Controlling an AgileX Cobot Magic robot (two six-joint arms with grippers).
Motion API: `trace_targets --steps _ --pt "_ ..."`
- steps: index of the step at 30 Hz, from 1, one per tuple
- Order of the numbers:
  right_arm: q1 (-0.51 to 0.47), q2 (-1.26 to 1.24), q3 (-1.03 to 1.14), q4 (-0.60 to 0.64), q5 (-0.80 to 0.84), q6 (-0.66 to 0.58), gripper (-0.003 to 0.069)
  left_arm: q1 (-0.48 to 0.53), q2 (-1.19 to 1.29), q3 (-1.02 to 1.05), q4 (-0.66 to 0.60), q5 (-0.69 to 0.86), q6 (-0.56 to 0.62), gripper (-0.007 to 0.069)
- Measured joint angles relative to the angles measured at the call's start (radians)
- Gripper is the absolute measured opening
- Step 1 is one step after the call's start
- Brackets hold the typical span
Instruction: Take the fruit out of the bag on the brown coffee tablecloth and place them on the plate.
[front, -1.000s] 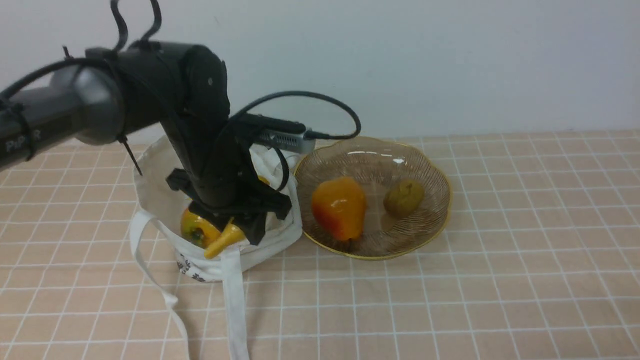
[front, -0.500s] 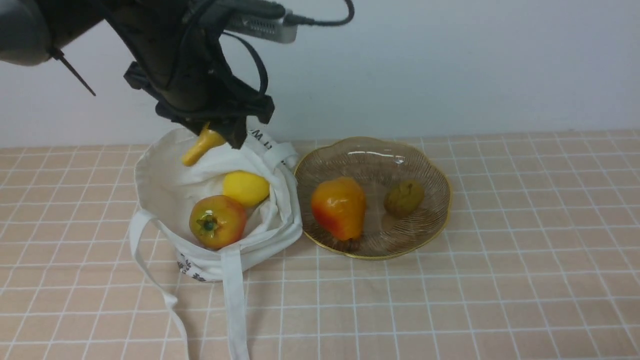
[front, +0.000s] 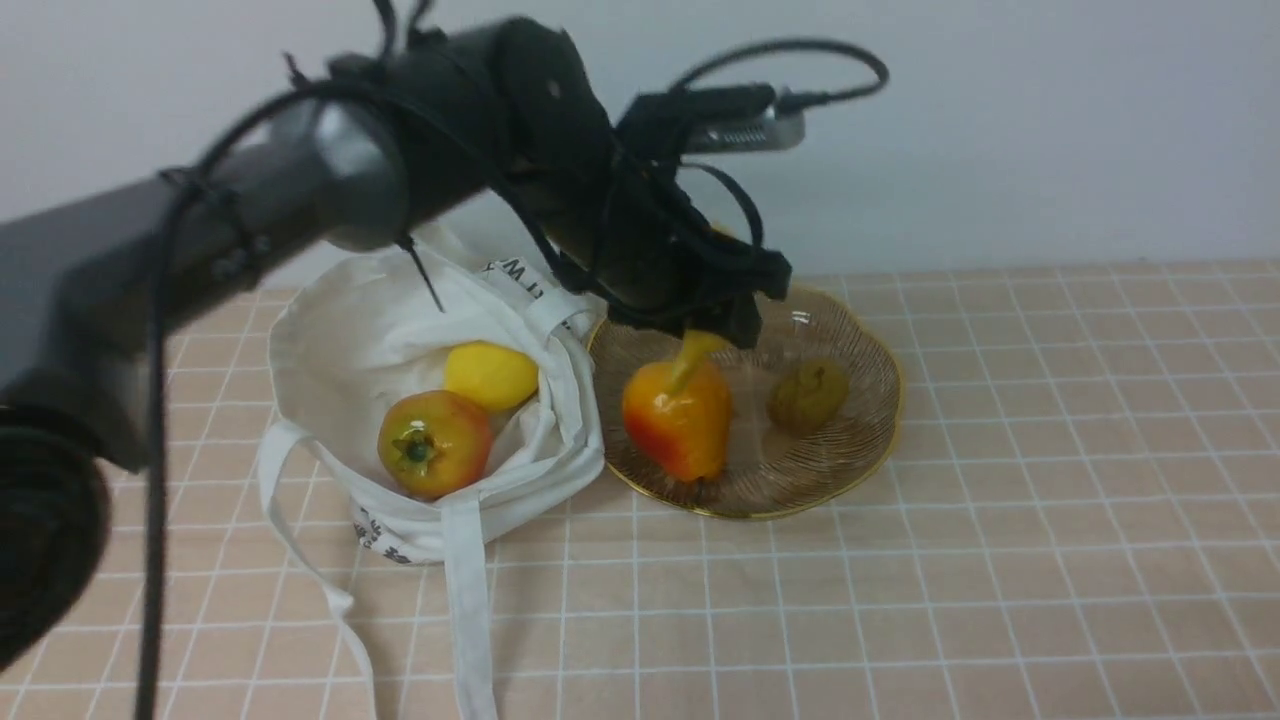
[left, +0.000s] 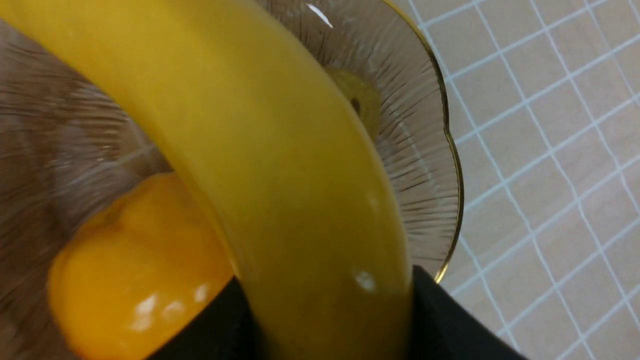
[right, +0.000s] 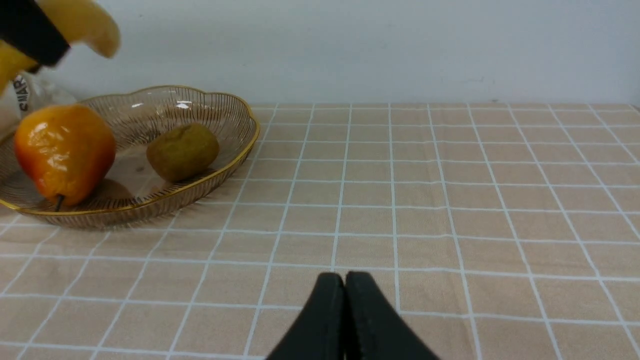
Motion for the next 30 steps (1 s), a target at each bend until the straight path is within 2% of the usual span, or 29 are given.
trace_targets --steps 6,8,10,12,15,19,22,24,25,26,28,29,30 --pt "0.0 0.0 0.0 0.0 0.0 0.0 -0.0014 -0.028 0.068 0.0 -0.012 -0.114 0.002 0.0318" --pt "0.0 0.0 0.0 0.0 0.0 0.0 -0.0014 -0.028 0.077 0.0 -0.014 -0.138 -0.004 0.0383" --pt "0.0 0.0 0.0 0.0 0.0 0.0 -0.0014 -0.027 0.079 0.0 -0.018 -0.141 -0.005 0.0413" --pt "0.0 0.0 0.0 0.0 0.0 0.0 -0.0014 -0.027 0.08 0.0 -0.027 -0.149 -0.005 0.0519" --pt "0.0 0.0 0.0 0.0 0.0 0.0 -0.0014 -0.027 0.08 0.0 -0.04 -0.144 -0.005 0.0594" --pt "0.0 0.0 0.0 0.0 0.0 0.0 -0.0014 -0.027 0.075 0.0 -0.042 -0.099 -0.005 0.0608" --pt "0.0 0.0 0.0 0.0 0.0 0.0 -0.0014 -0.022 0.046 -0.013 -0.028 -0.024 -0.005 0.0528" --pt "0.0 0.0 0.0 0.0 0.0 0.0 -0.0014 -0.012 0.01 -0.043 -0.009 0.047 -0.004 0.043" --pt "0.0 0.0 0.0 0.0 0.0 0.0 -0.0014 -0.001 -0.015 -0.07 0.004 0.103 -0.001 0.0349" --pt "0.0 0.0 0.0 0.0 0.0 0.0 -0.0014 -0.001 -0.015 -0.07 0.004 0.103 -0.001 0.0349" --pt "0.0 0.0 0.0 0.0 0.0 0.0 -0.0014 0.035 -0.081 -0.143 0.057 0.254 0.015 0.014" --pt "0.0 0.0 0.0 0.0 0.0 0.0 -0.0014 0.05 -0.11 -0.169 0.072 0.315 0.027 0.0072" --pt "0.0 0.0 0.0 0.0 0.0 0.0 -0.0014 0.055 -0.12 -0.177 0.076 0.333 0.032 0.0057"
